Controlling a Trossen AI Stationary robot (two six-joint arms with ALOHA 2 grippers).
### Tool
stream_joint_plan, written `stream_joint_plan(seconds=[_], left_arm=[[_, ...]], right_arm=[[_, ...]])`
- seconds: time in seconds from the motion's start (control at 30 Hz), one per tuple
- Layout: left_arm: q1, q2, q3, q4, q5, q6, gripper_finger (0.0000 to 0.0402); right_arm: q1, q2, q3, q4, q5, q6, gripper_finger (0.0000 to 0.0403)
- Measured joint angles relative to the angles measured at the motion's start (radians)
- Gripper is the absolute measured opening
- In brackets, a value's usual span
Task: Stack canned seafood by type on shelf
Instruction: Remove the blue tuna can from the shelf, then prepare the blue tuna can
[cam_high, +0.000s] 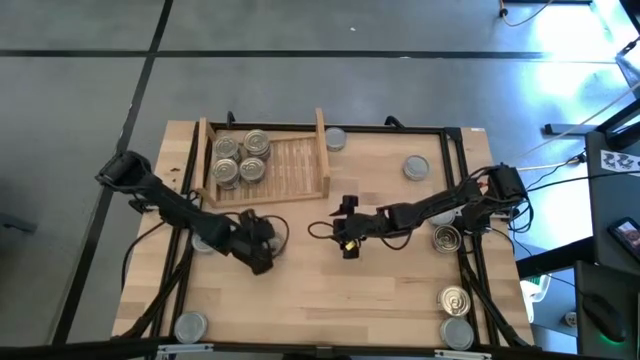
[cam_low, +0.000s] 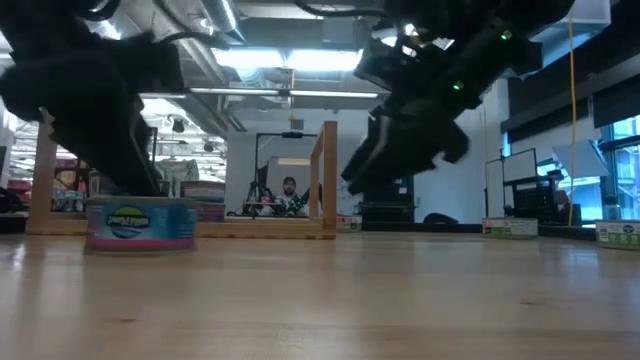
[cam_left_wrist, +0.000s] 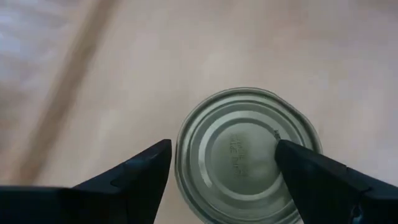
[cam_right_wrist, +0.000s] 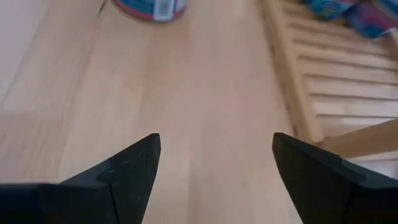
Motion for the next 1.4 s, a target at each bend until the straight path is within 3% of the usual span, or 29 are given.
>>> stream_joint_plan(seconds=[0.17, 0.4, 0.6, 0.7, 0.8, 0.9, 1.03, 1.17, 1.27, 1.4], left_arm=[[0.014, 0.04, -0.03, 0.331, 0.018, 0.18, 0.0292], [0.075, 0.251, -0.001, 0.647, 0.025, 0.29, 0.0292], [0.106, 0.345, 0.175, 0.616, 0.047, 0.463, 0.0292], [0.11, 0.324, 0.28, 0.471, 0.045, 0.494, 0.0292], [0.087, 0.27, 0.353, 0.244, 0.04, 0.405, 0.0292], [0.034, 0.221, 0.344, 0.141, 0.031, 0.285, 0.0292], [-0.078, 0.193, 0.281, 0.167, -0.073, 0.132, 0.0292], [-0.163, 0.213, 0.195, 0.224, -0.148, -0.032, 0.0292], [-0.201, 0.225, 0.138, 0.298, -0.179, -0.131, 0.0292], [-0.214, 0.243, 0.078, 0.401, -0.19, -0.173, 0.0292]], right_arm=[[0.034, 0.0, 0.0, -0.096, -0.01, -0.009, 0.0312], [0.092, 0.0, 0.0, -0.194, -0.01, -0.001, 0.0312], [0.098, 0.0, 0.0, -0.255, -0.01, 0.041, 0.0312], [0.101, -0.016, 0.0, -0.271, -0.019, 0.069, 0.0312], [0.109, -0.05, 0.0, -0.248, -0.067, 0.105, 0.0312], [0.111, -0.06, 0.0, -0.115, -0.15, 0.137, 0.0312], [0.11, -0.011, 0.003, 0.177, -0.26, 0.153, 0.0312], [0.109, 0.093, 0.0, 0.352, -0.279, 0.149, 0.0311], [0.108, 0.147, 0.0, 0.37, -0.267, 0.143, 0.0294], [0.108, 0.167, -0.001, 0.343, -0.236, 0.138, 0.0227]])
